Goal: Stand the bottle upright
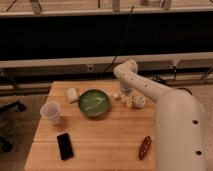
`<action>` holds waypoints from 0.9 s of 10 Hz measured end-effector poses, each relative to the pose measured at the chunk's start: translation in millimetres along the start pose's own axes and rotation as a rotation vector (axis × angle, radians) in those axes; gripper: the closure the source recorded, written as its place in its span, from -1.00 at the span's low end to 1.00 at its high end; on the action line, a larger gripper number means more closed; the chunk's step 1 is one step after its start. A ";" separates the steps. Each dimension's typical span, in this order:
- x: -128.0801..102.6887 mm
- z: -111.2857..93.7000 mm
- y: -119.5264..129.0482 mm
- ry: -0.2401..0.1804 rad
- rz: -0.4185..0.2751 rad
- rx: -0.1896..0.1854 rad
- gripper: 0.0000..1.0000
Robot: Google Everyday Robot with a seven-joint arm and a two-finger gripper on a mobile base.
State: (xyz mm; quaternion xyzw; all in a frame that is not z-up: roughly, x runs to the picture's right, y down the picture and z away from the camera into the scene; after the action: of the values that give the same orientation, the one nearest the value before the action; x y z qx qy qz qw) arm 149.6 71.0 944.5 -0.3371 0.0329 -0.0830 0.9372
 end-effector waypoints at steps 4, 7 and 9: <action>-4.0 3.9 0.7 0.028 -0.016 -0.031 -0.60; -3.0 6.7 2.9 0.034 -0.018 -0.039 -0.13; -2.6 5.9 2.3 0.035 -0.027 -0.041 0.25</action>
State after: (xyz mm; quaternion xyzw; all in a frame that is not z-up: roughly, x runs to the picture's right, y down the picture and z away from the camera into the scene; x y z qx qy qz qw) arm 148.0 76.9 947.6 -0.3550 0.0463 -0.1006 0.9283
